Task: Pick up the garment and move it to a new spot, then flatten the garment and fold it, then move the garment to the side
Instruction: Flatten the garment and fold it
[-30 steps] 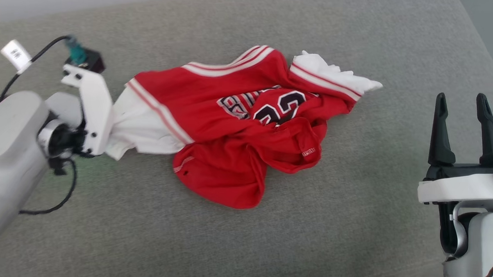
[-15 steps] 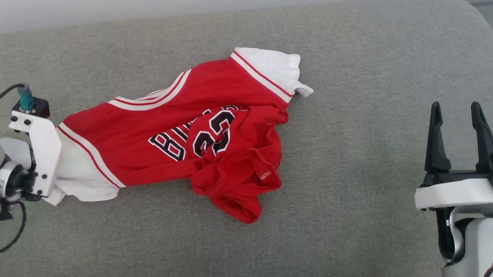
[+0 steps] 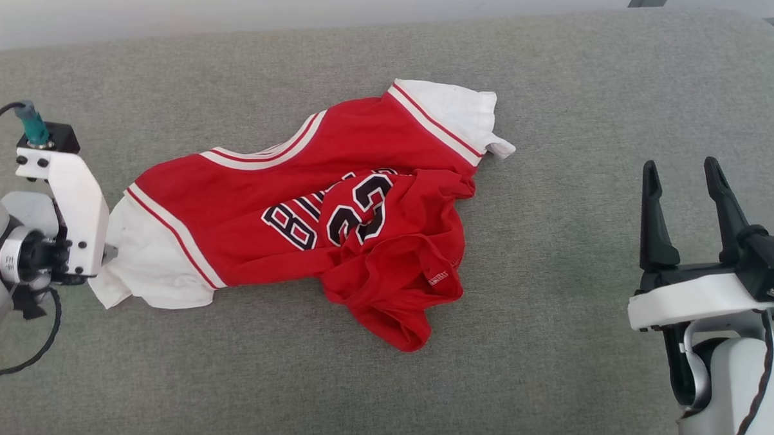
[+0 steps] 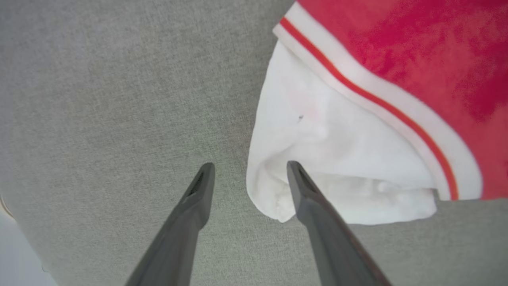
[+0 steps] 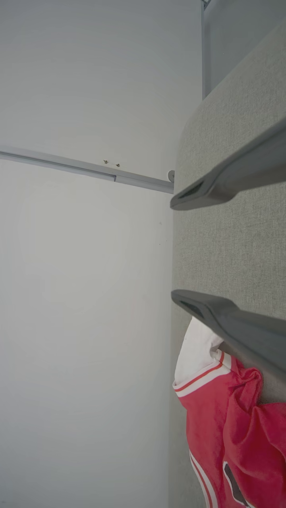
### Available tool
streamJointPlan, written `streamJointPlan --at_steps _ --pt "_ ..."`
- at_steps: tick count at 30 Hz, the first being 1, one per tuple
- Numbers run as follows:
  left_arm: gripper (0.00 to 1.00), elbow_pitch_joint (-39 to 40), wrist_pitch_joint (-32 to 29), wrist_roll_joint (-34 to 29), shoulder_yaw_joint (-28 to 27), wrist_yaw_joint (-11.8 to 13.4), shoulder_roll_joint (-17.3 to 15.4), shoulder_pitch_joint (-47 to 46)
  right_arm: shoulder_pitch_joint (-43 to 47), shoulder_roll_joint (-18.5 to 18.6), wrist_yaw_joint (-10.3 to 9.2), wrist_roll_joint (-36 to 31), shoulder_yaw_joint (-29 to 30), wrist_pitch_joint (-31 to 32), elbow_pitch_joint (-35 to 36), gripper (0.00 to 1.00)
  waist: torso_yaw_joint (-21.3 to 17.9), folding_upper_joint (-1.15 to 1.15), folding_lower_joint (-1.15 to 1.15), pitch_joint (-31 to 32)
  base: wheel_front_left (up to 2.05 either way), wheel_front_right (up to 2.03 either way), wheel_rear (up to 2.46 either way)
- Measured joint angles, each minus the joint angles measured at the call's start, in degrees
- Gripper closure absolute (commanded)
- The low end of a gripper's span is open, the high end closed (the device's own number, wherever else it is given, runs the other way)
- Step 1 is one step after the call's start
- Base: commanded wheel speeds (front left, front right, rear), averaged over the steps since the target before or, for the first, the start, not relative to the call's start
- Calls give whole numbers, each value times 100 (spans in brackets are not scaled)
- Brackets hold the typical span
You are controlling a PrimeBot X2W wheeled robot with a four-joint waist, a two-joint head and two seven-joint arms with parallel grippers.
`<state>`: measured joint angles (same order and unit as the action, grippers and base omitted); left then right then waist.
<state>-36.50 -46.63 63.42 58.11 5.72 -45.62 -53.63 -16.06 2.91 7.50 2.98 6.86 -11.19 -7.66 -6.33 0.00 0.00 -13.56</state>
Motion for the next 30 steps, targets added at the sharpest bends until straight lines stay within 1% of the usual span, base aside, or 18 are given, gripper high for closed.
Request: streamJointPlan --at_steps 5,9,13,14,18,21,25,28,30 --pt "0 -279 -87 96 -80 20 225 -162 -92 0 0 -3 -145 199 57 0 68 0 0 -28 0 0 0" --pt "0 -525 -199 127 -49 7 411 -224 -283 20 0 11 -401 413 88 0 81 0 0 -109 0 0 0" --pt "0 -862 -67 148 -69 -24 603 -225 -589 230 0 294 -829 753 4 0 83 0 0 -206 0 0 0" --pt "100 -950 -42 202 -96 -35 666 -222 -676 298 1 401 -912 871 -47 0 88 0 0 -228 0 0 0" --pt "100 -1163 76 277 -122 -240 884 -244 -1120 643 0 726 -1215 1424 -367 0 170 0 0 -294 0 0 0" --pt "100 -1279 140 283 -101 -333 1083 -360 -1545 900 0 1090 -1432 1915 -678 0 300 0 0 -351 0 0 0" --pt "100 -1402 277 260 -90 -474 1351 -531 -2170 1310 0 1578 -1836 2605 -1206 0 540 0 0 -443 0 0 0" --pt "100 -1483 358 156 -58 -601 1553 -675 -2627 1551 0 1949 -2089 3081 -1669 0 750 0 0 -523 0 0 0" --pt "100 -1537 412 146 -45 -684 1683 -755 -2919 1697 0 2071 -2276 3334 -1950 0 890 0 0 -582 0 0 0"
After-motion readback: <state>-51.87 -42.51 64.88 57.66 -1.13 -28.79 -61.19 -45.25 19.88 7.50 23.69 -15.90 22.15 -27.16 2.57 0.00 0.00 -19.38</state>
